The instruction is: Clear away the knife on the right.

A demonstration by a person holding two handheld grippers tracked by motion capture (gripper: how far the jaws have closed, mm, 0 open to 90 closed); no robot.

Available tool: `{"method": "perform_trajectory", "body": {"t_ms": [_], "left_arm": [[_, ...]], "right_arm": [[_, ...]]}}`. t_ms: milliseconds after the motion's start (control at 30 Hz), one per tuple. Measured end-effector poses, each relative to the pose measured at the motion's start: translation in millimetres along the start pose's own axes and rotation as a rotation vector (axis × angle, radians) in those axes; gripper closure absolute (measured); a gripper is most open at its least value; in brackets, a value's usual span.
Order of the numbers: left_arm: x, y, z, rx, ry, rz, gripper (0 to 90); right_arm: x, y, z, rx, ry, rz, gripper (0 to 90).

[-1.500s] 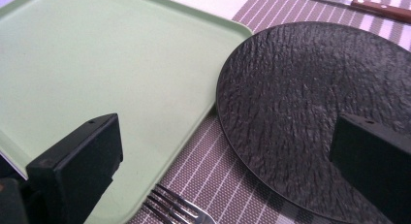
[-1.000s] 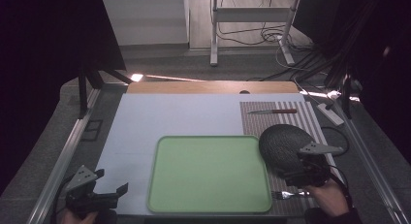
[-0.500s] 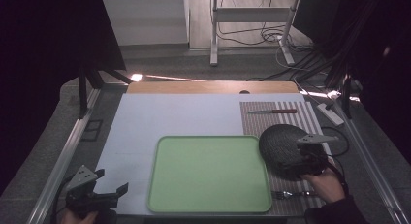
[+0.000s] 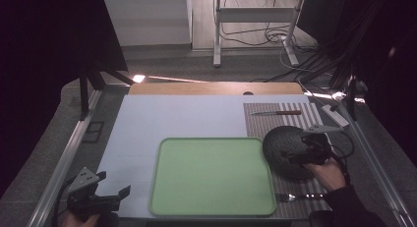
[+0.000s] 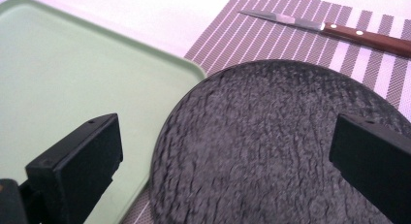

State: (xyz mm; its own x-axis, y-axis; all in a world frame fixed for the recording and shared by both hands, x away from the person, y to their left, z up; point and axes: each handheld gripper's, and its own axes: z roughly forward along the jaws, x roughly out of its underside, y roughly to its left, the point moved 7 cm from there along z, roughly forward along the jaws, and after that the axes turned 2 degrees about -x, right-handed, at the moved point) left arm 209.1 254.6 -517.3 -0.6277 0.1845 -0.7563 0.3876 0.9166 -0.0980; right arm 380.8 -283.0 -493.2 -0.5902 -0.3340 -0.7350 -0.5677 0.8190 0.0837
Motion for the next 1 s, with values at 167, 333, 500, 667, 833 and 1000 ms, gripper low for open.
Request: {"method": "perform_trajectory", "body": {"t_ms": [167,333,500,667,833,1000], "left_arm": [[0.0,-0.2,0.2,0.0,0.002,0.003,2.1],[0.0,-0.3,0.2,0.001,0.003,0.004,2.1],[0.1,-0.4,0.3,0.001,0.004,0.005,2.1],[0.1,-0.4,0.3,0.001,0.005,0.006,2.1],[0.1,-0.5,0.3,0.002,0.004,0.007,2.1],[0.1,-0.6,0.1,0.002,0.003,0.008,2.1]], "right_arm": [[-3.8,-9.1,10.2,0.004,0.011,0.015,0.0],[-8.7,-15.9,20.1,0.013,0.033,0.008,0.0],[-12.2,-21.4,27.9,0.016,0.043,0.007,0.0],[-18.5,-26.6,34.2,0.025,0.044,0.004,0.0],[-25.9,-33.6,44.2,0.028,0.055,0.014,0.0],[-31.2,-42.8,53.0,0.024,0.062,0.071,0.0]]}}
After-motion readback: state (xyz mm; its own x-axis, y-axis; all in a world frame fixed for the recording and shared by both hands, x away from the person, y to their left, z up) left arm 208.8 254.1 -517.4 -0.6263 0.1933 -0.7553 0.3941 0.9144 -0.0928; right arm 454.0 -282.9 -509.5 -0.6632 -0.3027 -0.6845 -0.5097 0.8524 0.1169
